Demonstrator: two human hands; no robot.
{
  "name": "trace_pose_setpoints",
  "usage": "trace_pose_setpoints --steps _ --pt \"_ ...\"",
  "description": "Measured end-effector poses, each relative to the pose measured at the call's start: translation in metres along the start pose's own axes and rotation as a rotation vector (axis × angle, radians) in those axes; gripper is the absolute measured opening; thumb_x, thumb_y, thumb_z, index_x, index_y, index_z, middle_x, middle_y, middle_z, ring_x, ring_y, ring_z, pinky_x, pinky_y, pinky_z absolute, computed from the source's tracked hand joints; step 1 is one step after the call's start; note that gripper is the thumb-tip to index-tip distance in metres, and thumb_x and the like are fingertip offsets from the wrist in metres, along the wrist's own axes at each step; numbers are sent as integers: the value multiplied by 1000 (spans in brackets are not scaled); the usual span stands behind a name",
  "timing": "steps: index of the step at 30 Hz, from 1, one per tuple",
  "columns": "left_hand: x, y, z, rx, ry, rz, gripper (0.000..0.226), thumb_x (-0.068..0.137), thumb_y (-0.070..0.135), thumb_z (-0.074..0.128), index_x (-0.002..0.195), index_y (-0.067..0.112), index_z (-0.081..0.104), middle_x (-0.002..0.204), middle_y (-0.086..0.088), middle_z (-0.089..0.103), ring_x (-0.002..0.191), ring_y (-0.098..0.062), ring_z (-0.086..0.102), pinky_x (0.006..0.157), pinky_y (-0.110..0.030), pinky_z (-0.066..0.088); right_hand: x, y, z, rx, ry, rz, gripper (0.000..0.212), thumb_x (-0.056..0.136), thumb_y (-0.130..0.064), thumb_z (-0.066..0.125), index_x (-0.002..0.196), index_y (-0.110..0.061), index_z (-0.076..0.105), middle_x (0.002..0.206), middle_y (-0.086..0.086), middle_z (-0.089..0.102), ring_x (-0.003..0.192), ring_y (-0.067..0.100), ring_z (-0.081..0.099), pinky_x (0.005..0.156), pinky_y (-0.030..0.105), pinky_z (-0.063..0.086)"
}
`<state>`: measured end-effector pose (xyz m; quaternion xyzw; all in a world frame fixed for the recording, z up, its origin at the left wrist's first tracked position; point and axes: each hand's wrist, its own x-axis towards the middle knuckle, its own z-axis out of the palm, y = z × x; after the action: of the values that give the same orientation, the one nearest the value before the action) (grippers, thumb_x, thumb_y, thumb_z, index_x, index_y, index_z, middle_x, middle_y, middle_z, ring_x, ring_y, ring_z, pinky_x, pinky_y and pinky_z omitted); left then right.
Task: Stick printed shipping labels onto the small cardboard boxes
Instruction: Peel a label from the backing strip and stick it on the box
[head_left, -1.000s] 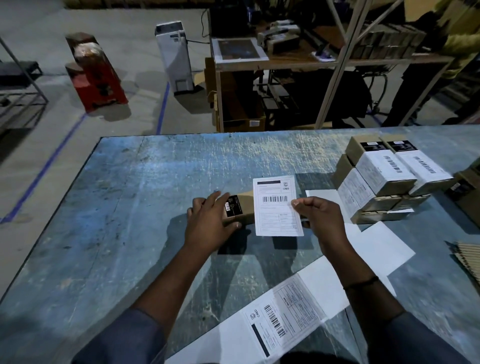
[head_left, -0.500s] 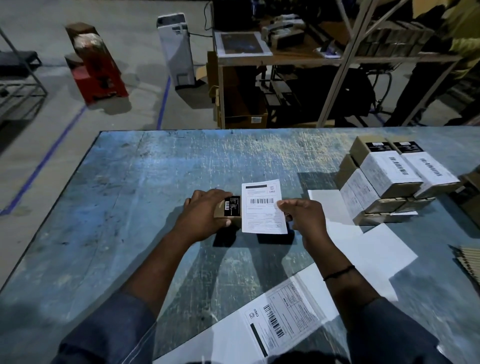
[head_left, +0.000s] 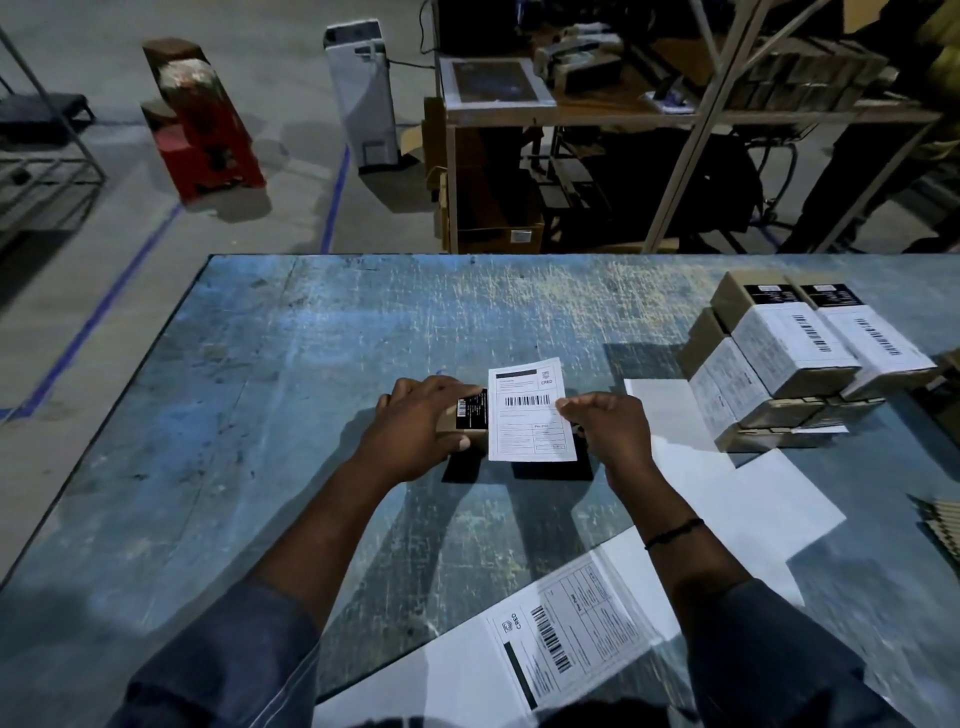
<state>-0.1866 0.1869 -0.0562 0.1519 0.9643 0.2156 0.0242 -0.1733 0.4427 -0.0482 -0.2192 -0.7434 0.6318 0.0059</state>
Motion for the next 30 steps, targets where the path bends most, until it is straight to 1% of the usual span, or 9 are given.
trace_pose_setpoints --steps 5,8,11,14,17,20,22,26,30 --pt "1 0 0 6 -10 10 69 85 43 76 144 56 41 150 22 41 131 -17 31 94 -33 21 2 1 0 -22 -7 12 19 83 -11 80 66 -11 72 69 1 75 70 23 69 72 34 52" --pt "2 -1 1 16 -17 10 69 86 45 75 144 56 41 151 21 40 132 -18 31 96 -35 23 3 1 -1 -29 -10 16 22 83 -11 80 64 -14 71 64 -3 74 68 21 68 73 35 52" --pt "2 -2 1 21 -33 9 68 86 45 75 144 57 41 152 20 39 134 -19 31 101 -38 26 2 0 -1 -25 -20 22 22 83 -11 80 64 -14 71 65 -2 75 70 22 69 75 39 55" --pt "1 -1 0 25 -36 10 67 86 44 75 144 58 42 152 20 38 134 -19 31 102 -38 25 2 0 -1 -42 -23 19 18 82 -12 81 66 -14 74 71 1 77 74 26 72 80 45 59" --pt "0 0 -1 32 -39 14 66 87 43 74 143 59 42 154 20 37 134 -20 30 101 -38 25 1 -1 0 -77 0 8 18 82 -14 82 66 -15 74 70 -2 77 73 23 73 77 40 59" --pt "-1 1 -2 42 -39 22 65 89 42 73 143 59 42 155 19 36 135 -20 30 101 -38 25 1 -2 1 -107 14 -11 20 83 -15 81 65 -15 73 68 -8 74 66 14 70 68 30 55" --pt "-1 2 -2 45 -43 22 64 89 42 72 143 59 42 156 18 35 136 -20 30 101 -37 25 1 -1 1 -124 15 -21 20 84 -14 81 65 -15 72 67 -10 73 63 9 69 64 26 51" --pt "0 1 -1 49 -54 16 64 89 42 72 143 59 42 156 18 35 136 -20 30 103 -39 26 2 -1 1 -144 13 -31 18 84 -15 80 67 -14 74 69 -8 74 65 11 71 65 26 53" --pt "0 0 -1 56 -55 22 64 89 43 72 144 59 41 156 18 34 136 -20 29 101 -37 25 2 0 2 -159 26 -38 13 84 -16 80 74 -8 77 72 -4 75 64 11 70 64 26 52"
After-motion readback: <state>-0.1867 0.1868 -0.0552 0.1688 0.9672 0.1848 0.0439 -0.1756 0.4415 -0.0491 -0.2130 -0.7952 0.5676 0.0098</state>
